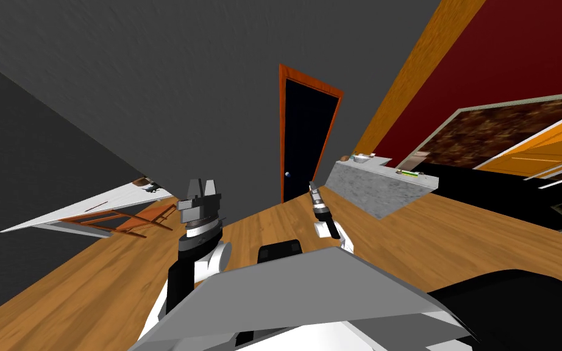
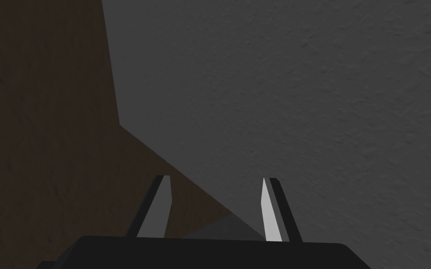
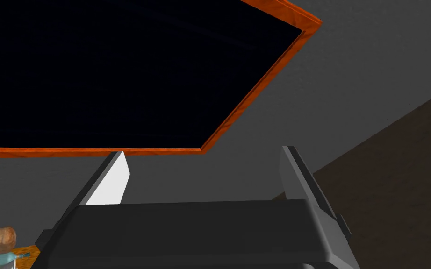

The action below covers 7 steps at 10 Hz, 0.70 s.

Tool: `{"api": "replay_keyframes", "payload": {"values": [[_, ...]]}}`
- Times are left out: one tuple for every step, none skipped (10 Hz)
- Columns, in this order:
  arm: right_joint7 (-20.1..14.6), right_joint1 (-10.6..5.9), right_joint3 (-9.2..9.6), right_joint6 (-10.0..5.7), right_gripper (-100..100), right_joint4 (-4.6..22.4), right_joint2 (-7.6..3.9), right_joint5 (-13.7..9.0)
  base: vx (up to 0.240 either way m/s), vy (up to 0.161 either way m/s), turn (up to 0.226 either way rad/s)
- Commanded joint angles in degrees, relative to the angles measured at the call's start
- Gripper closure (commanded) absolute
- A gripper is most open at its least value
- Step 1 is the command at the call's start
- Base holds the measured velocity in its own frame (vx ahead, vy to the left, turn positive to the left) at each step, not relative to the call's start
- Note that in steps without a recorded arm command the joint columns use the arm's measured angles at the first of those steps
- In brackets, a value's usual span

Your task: Pull the door open

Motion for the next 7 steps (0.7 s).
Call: {"api": "replay_keyframes", "payload": {"values": [[2.0,-0.74,-0.29,-0.81,-100,2.4,-0.19,0.7,0.091,-0.028,0.024],[3.2,-1.19,-0.50,-1.34,-100,3.9,-0.35,1.2,0.106,-0.019,0.030],[4.4,-1.68,-0.72,-1.90,-100,5.5,-0.50,1.6,0.105,-0.014,0.029],[5.7,-2.17,-0.93,-2.47,-100,7.2,-0.65,2.1,0.102,-0.020,0.037],[6.9,-2.65,-1.15,-3.03,-100,8.8,-0.80,2.5,0.097,-0.007,0.030],[8.2,-3.14,-1.37,-3.59,-100,10.5,-0.95,3.0,0.103,-0.005,0.028],[9.4,-3.62,-1.59,-4.15,-100,12.1,-1.10,3.5,0.102,-0.024,0.030]]}}
